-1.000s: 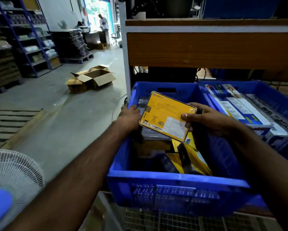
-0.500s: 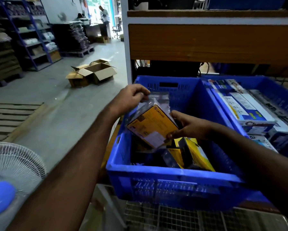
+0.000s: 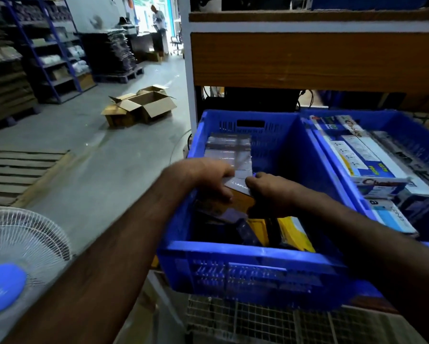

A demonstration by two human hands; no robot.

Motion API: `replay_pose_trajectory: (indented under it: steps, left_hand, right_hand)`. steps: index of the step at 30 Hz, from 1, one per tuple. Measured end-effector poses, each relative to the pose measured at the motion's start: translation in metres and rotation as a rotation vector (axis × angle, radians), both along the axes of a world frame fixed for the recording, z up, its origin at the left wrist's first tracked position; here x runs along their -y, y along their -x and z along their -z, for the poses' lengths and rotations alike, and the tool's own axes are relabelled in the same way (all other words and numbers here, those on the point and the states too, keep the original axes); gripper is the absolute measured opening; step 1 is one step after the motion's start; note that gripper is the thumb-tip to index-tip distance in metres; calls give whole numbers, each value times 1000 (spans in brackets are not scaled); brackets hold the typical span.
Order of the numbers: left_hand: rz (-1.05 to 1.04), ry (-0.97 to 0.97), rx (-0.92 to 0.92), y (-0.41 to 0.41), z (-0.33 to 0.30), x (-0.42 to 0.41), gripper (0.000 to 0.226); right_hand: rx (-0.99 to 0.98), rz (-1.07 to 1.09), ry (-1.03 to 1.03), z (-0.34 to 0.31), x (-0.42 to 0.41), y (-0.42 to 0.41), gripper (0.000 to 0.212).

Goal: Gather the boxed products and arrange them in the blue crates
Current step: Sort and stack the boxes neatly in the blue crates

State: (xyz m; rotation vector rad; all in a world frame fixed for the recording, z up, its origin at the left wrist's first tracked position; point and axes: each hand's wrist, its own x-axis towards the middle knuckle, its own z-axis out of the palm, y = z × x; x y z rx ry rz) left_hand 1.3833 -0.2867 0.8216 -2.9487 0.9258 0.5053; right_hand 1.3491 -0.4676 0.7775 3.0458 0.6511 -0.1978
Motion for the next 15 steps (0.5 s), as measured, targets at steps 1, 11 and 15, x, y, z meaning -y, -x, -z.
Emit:
replay_pose_trajectory:
  steps: [1, 11, 15]
  left_hand:
    - [-2, -88, 61, 0, 3, 3, 50]
    - [-98, -555, 361, 19, 50, 2, 46]
    - [-56, -643, 384, 17, 56, 6, 51]
  right_hand:
    - [-14, 4, -5, -1, 0, -1, 48]
    - [-36, -44, -212, -1, -7, -3, 46]
    - [-84, -81, -231, -6, 0, 3, 18]
